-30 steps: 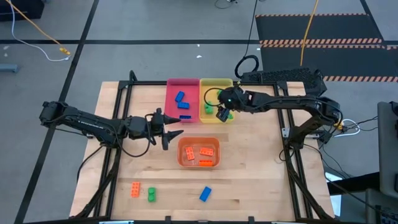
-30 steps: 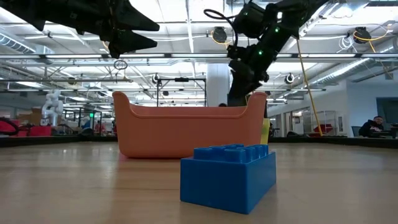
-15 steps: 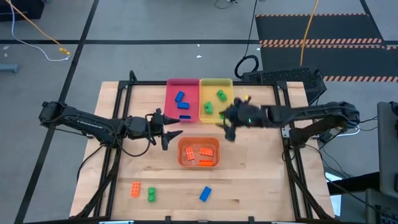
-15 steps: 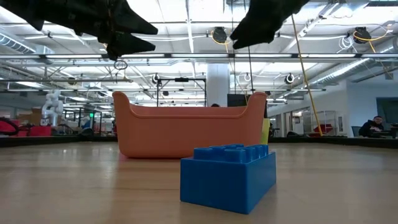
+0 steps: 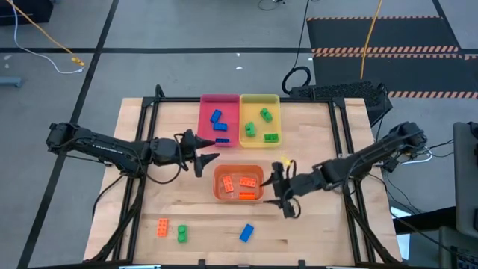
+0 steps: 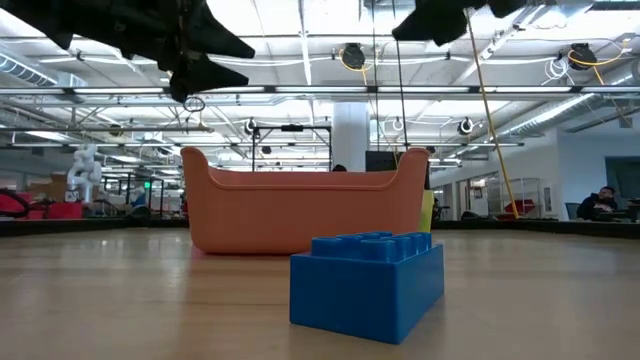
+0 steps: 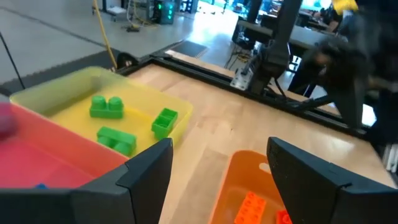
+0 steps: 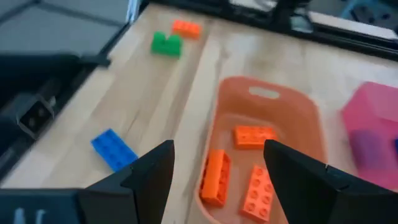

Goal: Sort & place blocks by color
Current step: Put the blue game piece into the red bin

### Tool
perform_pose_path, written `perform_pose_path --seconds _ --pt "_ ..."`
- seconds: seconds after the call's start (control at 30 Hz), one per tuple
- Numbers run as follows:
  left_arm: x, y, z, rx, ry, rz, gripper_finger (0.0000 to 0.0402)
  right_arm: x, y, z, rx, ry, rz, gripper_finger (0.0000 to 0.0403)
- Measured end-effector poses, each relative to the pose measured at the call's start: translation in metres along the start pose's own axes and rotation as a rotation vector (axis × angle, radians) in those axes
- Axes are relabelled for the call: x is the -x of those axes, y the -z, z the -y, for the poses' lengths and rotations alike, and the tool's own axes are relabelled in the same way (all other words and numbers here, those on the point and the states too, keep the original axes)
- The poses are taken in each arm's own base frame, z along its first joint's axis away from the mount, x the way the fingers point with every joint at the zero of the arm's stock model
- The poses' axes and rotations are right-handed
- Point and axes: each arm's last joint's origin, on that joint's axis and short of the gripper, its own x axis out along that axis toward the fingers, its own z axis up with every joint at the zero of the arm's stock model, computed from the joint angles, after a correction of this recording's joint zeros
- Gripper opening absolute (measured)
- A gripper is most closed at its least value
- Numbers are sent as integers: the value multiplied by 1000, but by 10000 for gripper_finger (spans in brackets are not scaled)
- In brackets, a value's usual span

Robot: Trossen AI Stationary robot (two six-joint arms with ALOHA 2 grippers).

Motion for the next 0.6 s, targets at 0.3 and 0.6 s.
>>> perform_pose_path --seconds 0.3,0.6 --pt "1 11 -3 100 -57 -99 260 -48 5 -18 114 -200 -95 242" --pt "4 21 1 148 -57 -185 260 -81 -7 -32 200 -333 -104 242"
